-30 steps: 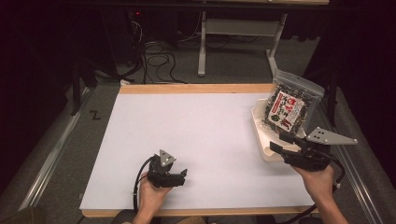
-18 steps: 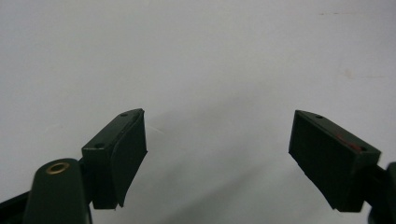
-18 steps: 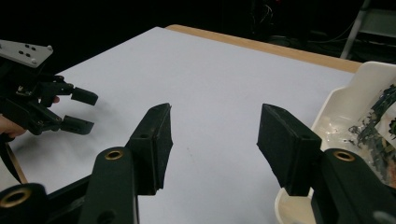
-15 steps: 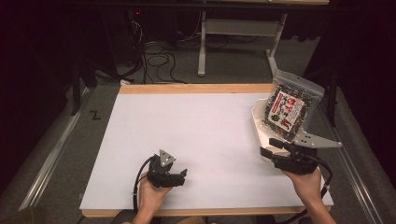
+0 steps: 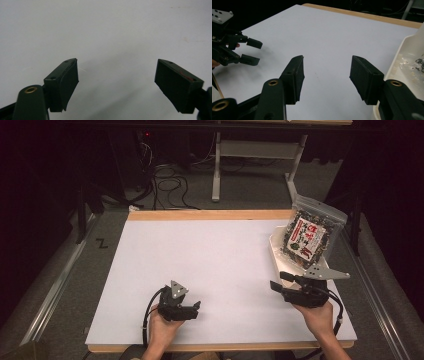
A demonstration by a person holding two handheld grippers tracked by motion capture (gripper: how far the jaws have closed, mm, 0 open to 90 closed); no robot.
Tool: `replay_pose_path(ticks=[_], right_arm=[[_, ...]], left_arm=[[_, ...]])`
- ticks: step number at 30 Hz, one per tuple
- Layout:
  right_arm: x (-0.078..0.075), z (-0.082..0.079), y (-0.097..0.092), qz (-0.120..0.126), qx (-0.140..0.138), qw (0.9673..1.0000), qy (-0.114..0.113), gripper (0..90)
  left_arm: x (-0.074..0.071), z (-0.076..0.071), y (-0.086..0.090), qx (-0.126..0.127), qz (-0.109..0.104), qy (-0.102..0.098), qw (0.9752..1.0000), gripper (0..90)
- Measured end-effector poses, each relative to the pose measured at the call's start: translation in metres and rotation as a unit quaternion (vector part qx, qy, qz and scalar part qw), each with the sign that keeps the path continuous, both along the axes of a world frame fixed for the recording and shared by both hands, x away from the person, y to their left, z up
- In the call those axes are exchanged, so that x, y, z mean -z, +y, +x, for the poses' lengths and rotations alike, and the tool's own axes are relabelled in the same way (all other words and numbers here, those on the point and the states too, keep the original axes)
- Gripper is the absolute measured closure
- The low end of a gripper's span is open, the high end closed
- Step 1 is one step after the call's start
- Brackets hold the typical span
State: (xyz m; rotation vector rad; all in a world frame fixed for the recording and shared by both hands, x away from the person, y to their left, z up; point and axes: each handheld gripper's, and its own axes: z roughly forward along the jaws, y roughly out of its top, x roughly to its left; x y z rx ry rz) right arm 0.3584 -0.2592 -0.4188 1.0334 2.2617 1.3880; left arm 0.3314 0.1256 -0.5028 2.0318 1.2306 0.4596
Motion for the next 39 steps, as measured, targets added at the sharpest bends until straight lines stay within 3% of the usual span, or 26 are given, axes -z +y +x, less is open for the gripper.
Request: replay_pose_path(ticks=[10,14,23,39], right_arm=[[0.012,0.007,0.011,-0.016,-0.008,0.9998,0.009,45.7],[0.017,0.010,0.014,-0.012,-0.009,0.9996,0.024,46.4],[0.032,0.015,0.016,-0.011,-0.004,0.9992,0.037,46.4],[0.059,0.023,0.024,-0.054,0.011,0.9978,0.037,45.3]], left_arm=[[0.000,0.000,0.000,0.000,0.001,0.000,1.0000,19.7],[0.000,0.000,0.000,0.001,0.000,-0.001,1.0000,19.7],[0.001,0.000,-0.001,0.002,0.001,0.000,1.0000,19.7],[0.002,0.001,-0.003,0.007,0.002,0.003,1.0000,19.7]])
